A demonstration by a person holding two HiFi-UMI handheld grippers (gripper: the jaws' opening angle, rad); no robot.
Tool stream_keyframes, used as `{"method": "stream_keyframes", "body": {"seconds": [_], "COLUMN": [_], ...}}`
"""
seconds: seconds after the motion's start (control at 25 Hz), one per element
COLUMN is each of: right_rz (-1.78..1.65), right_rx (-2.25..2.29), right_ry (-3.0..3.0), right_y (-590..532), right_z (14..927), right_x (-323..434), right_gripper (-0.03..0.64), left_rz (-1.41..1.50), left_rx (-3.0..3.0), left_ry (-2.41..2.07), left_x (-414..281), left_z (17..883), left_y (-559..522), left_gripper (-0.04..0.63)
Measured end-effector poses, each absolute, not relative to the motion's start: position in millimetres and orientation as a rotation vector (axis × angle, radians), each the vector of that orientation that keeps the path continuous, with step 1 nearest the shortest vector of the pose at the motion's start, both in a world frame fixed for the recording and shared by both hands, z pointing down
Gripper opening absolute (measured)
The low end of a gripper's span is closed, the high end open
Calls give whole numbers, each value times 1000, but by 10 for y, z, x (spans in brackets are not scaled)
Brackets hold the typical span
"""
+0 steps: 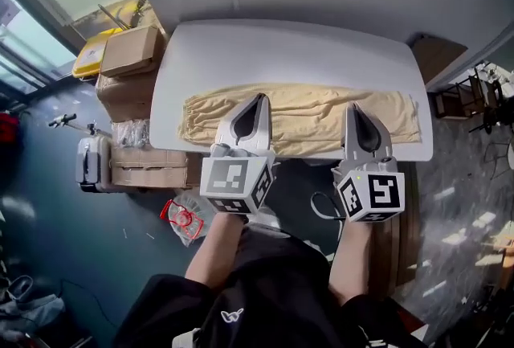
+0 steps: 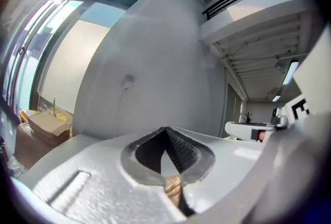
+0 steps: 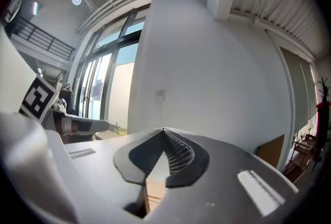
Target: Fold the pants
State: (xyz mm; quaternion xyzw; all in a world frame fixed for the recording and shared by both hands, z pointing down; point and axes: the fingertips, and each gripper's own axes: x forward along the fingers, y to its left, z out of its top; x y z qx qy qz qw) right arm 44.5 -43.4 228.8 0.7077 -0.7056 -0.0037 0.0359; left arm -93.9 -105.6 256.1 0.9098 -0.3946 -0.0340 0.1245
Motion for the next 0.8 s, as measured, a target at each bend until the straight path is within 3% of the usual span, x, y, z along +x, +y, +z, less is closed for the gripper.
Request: {"method": "stream_keyframes", "body": {"seconds": [0.8], "right_rz": [6], "right_rx": [2033], "right_ry": [-2266], "right_y": [-1704], "right_z": [2402], "right_x": [75], "right_gripper": [5], "left_rz": [-59], "left_rx": [2446], "left_ry": [-1394], "left_x": [-1779], "left_z": [2960], "left_y": [-2137], "left_gripper": [3]}}
